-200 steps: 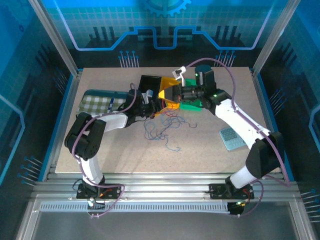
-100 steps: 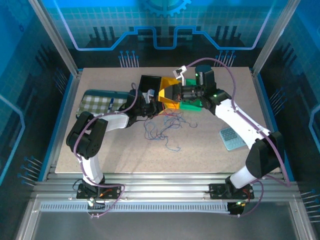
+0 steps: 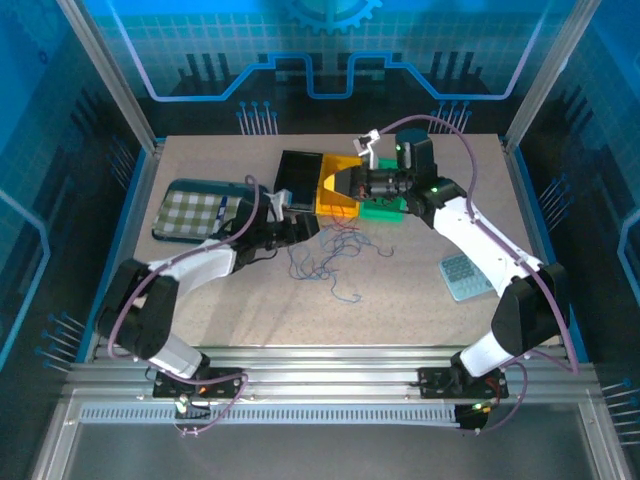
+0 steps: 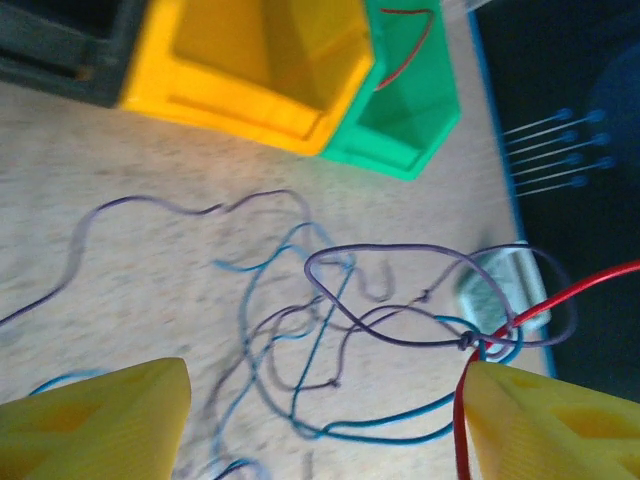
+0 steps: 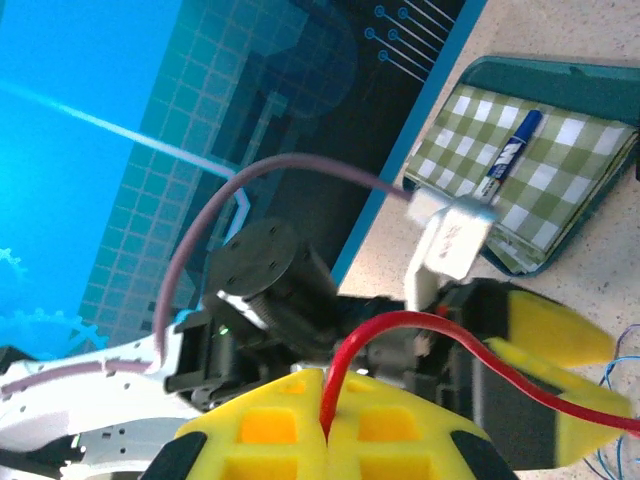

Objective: Untangle the cables

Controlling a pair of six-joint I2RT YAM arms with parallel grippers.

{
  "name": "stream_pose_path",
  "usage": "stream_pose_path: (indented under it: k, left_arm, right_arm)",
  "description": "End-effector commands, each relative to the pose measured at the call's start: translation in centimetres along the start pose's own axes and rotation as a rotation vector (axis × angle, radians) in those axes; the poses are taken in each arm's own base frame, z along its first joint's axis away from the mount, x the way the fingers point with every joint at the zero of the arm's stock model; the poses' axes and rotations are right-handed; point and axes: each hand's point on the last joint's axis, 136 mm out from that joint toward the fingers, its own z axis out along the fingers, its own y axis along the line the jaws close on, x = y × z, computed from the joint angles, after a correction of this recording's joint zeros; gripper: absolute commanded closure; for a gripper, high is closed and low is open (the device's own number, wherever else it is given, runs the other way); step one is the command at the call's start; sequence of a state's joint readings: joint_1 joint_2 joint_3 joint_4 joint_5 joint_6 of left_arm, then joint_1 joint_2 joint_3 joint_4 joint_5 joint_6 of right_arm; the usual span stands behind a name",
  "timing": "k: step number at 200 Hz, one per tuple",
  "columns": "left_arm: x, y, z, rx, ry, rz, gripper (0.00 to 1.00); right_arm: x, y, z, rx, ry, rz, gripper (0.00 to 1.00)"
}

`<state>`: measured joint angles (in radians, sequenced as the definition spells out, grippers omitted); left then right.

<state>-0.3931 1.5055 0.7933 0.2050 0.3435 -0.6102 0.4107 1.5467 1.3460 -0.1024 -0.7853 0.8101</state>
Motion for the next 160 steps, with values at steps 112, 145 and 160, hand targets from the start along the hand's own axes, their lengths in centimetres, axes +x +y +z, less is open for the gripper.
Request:
stream_pose_path:
  k: [112, 145, 160]
  left_arm:
    - [6.0, -1.0, -4.4, -0.227, -0.064, 0.530, 0.21]
    - [5.5, -2.0, -1.7, -0.213, -0.095, 0.583, 0.21]
    - [4.8, -2.5, -0.7, -0.205, -0.119, 0.596, 0.21]
  right_arm:
    - [-1.6, -1.2, -0.8, 0.002, -0.044, 0.088, 1.00]
    - [-1.3, -1.2, -0.7, -0.001, -0.036, 0.096, 1.00]
    - [-1.1, -1.2, -0.6, -0.001, -0.029, 0.100, 1.00]
